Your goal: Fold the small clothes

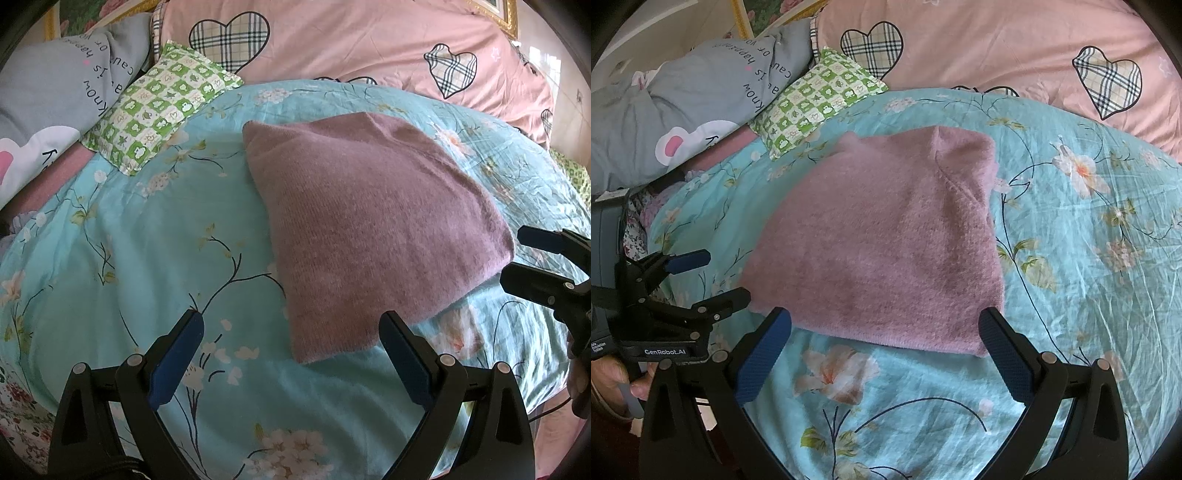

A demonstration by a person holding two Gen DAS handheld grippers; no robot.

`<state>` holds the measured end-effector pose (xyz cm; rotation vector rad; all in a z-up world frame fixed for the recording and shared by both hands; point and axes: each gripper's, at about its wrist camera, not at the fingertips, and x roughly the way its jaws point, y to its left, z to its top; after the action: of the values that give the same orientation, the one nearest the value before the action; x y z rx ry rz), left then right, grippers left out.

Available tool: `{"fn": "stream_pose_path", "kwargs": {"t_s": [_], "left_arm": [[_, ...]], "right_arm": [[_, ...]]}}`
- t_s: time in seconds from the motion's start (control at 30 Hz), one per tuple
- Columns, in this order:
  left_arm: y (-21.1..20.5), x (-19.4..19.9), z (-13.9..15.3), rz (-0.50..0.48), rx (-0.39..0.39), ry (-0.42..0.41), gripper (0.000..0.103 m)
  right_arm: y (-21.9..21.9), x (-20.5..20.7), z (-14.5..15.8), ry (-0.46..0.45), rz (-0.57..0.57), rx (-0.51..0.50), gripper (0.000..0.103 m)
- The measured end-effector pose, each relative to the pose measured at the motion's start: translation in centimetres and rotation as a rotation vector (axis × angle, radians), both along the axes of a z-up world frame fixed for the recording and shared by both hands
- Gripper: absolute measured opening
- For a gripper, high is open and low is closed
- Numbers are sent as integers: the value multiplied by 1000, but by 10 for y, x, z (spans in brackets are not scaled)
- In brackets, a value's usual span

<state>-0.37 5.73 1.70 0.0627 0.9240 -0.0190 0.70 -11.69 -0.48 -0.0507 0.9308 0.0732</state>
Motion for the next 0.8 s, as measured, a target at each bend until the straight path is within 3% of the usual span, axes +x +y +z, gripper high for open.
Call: {"fn": "stream_pose_path", "kwargs": {"t_s": [0.8], "left_arm": [[3, 6, 4, 14, -19, 9, 95]], "right_arm": [[-9, 2, 3, -1, -21, 21, 101]]}}
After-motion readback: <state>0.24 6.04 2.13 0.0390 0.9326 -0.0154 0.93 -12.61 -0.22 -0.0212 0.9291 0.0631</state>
